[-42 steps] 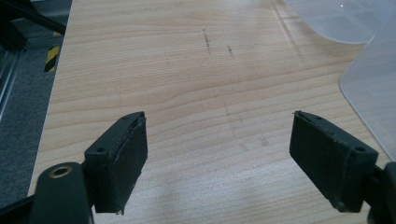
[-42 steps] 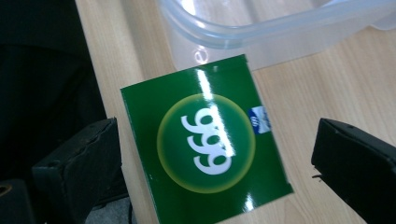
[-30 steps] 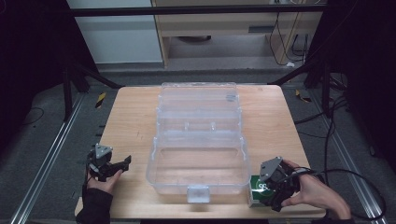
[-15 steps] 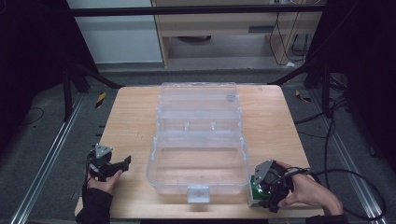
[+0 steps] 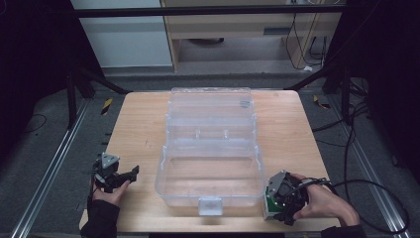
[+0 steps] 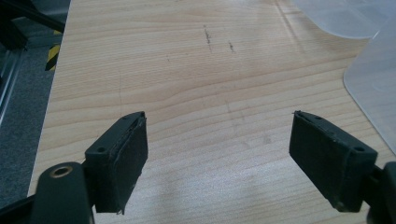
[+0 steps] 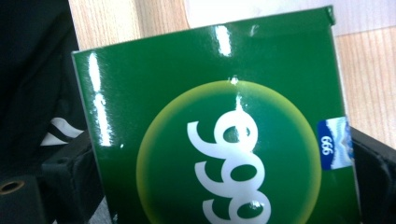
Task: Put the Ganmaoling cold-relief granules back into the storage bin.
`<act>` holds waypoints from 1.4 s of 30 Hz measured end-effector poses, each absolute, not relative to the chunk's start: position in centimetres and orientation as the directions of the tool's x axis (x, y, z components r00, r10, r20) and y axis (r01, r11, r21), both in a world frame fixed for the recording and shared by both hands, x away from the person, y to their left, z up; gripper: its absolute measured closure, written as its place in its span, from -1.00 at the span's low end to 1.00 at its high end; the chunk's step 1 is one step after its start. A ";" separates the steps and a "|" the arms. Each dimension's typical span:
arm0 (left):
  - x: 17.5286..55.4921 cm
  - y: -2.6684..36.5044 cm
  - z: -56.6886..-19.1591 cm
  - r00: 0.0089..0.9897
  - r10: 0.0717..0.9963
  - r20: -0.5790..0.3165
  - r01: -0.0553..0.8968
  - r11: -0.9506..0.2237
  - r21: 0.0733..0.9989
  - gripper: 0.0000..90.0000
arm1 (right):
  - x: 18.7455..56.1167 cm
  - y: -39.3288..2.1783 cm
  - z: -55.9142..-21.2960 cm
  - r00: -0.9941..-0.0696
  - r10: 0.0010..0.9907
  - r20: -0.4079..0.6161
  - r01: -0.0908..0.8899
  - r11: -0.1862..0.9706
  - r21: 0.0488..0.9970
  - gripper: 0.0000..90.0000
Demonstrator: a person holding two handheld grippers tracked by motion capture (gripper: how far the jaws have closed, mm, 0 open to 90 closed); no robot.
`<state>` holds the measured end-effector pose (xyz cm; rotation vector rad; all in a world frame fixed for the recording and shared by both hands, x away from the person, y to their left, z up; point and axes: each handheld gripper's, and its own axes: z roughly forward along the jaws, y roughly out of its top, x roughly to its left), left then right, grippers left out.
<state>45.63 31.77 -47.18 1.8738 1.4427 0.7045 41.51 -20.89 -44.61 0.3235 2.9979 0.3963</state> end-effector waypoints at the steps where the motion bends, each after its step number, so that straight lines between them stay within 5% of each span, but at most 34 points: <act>1: 45.6 31.8 -47.2 0.246 0.969 0.022 0.613 -0.173 0.771 -0.58 | 41.6 -20.9 -44.7 -0.973 0.222 -0.065 0.198 0.944 0.263 -0.88; 15: 45.6 31.8 -47.2 0.245 0.969 0.021 0.613 -0.172 0.772 -0.58 | 41.9 -21.5 -44.6 -0.973 0.230 -0.029 0.215 0.943 0.253 -0.67; 42: 45.6 31.8 -47.2 0.246 0.969 0.022 0.616 -0.174 0.769 -0.58 | 40.6 -23.6 -39.7 -0.947 0.313 -0.071 0.276 0.907 0.318 -0.65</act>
